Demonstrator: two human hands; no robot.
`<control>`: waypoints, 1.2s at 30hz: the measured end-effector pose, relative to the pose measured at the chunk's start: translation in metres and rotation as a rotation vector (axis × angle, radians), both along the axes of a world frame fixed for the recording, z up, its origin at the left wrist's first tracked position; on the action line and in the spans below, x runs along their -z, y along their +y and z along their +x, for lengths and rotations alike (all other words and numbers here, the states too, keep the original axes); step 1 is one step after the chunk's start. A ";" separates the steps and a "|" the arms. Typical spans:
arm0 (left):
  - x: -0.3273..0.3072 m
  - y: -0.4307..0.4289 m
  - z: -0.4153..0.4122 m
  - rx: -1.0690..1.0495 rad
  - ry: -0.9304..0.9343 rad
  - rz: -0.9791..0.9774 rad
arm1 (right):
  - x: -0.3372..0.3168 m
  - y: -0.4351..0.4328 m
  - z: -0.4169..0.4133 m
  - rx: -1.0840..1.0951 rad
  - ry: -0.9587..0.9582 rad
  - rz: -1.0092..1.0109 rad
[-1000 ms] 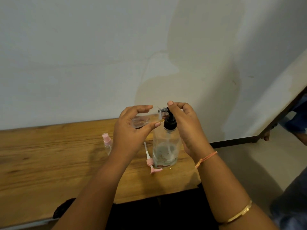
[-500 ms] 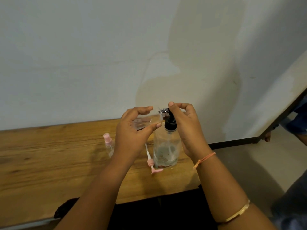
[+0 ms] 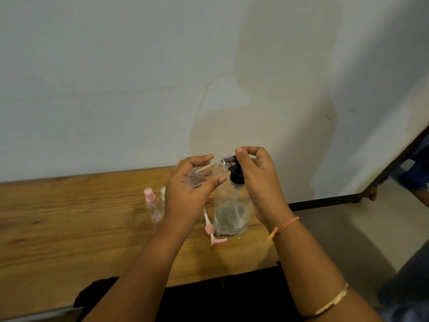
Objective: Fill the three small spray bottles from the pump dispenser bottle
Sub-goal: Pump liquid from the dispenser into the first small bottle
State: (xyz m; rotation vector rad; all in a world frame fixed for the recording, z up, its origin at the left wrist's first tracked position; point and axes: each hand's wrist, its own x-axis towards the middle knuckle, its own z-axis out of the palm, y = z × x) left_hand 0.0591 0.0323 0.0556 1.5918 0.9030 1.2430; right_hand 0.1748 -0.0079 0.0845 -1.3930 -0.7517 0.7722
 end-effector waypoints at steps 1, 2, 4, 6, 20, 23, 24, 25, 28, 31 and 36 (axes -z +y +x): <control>0.001 0.001 0.001 0.003 -0.003 -0.008 | 0.000 0.001 0.001 -0.001 -0.007 0.000; 0.002 0.001 0.001 0.003 -0.008 -0.015 | 0.000 0.001 0.001 0.000 -0.011 0.000; 0.004 0.001 0.001 -0.010 0.001 -0.013 | 0.000 0.002 0.002 -0.003 -0.014 -0.002; 0.004 -0.001 0.001 -0.020 0.007 -0.013 | 0.001 0.001 0.001 -0.003 -0.014 -0.001; 0.003 -0.002 0.003 -0.017 -0.030 -0.021 | 0.001 0.001 -0.003 0.053 0.054 0.020; 0.005 -0.001 0.002 -0.002 -0.024 -0.022 | 0.003 0.003 -0.001 0.052 0.032 0.027; 0.005 -0.001 0.002 -0.006 -0.016 -0.019 | 0.003 0.004 -0.001 0.048 0.024 0.027; 0.005 -0.001 0.002 -0.009 -0.012 -0.021 | 0.003 0.004 0.000 0.045 0.014 0.023; 0.005 -0.002 0.002 -0.005 -0.022 -0.035 | 0.002 0.004 0.000 0.041 0.008 0.020; 0.003 -0.003 0.001 -0.019 -0.017 -0.026 | 0.001 0.002 0.000 0.032 0.043 0.017; -0.002 -0.004 0.001 -0.030 -0.012 -0.005 | -0.002 -0.001 0.000 0.024 0.119 0.012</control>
